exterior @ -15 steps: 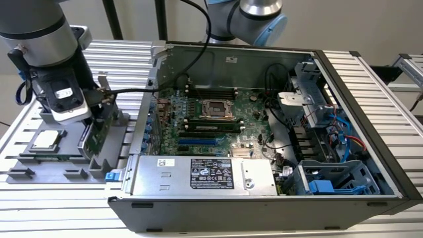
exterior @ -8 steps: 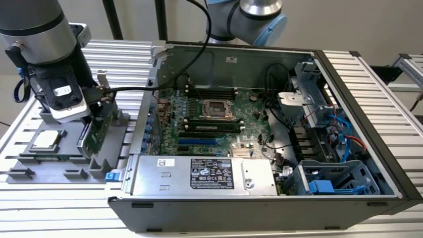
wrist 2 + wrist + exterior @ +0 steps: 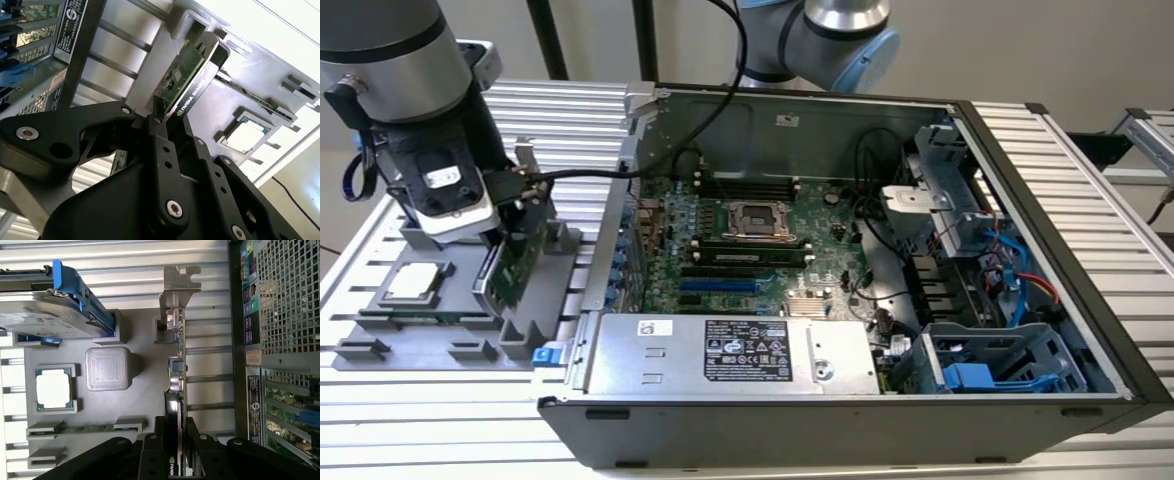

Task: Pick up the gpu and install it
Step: 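Pick up the gpu and move the gpu toward the slot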

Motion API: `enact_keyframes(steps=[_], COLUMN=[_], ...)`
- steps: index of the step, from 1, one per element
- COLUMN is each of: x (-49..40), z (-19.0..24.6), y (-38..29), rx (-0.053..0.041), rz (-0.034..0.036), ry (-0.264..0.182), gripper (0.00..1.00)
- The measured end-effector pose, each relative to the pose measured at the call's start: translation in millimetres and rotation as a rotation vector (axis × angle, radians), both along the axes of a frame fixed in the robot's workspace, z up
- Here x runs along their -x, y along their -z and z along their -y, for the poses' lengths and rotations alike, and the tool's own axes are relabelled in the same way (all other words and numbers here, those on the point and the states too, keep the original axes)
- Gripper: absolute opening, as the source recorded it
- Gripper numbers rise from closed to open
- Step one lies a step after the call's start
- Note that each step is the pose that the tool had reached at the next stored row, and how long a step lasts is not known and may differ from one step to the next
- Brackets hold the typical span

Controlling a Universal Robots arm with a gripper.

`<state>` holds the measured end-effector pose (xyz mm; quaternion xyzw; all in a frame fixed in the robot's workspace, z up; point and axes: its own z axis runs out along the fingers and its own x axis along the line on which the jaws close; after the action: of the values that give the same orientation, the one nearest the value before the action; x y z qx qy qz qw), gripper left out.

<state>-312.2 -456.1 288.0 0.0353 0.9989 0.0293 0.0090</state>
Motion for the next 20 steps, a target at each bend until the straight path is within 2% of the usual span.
enact_keyframes(steps=[10, 20], x=[0.0, 0.0], z=[0.0, 0.0], y=[-10.1, -17.2], rx=[0.0000, 0.0000], rz=[-0.0001, -0.0002], ry=[0.000, 0.000], gripper=[0.00, 0.00])
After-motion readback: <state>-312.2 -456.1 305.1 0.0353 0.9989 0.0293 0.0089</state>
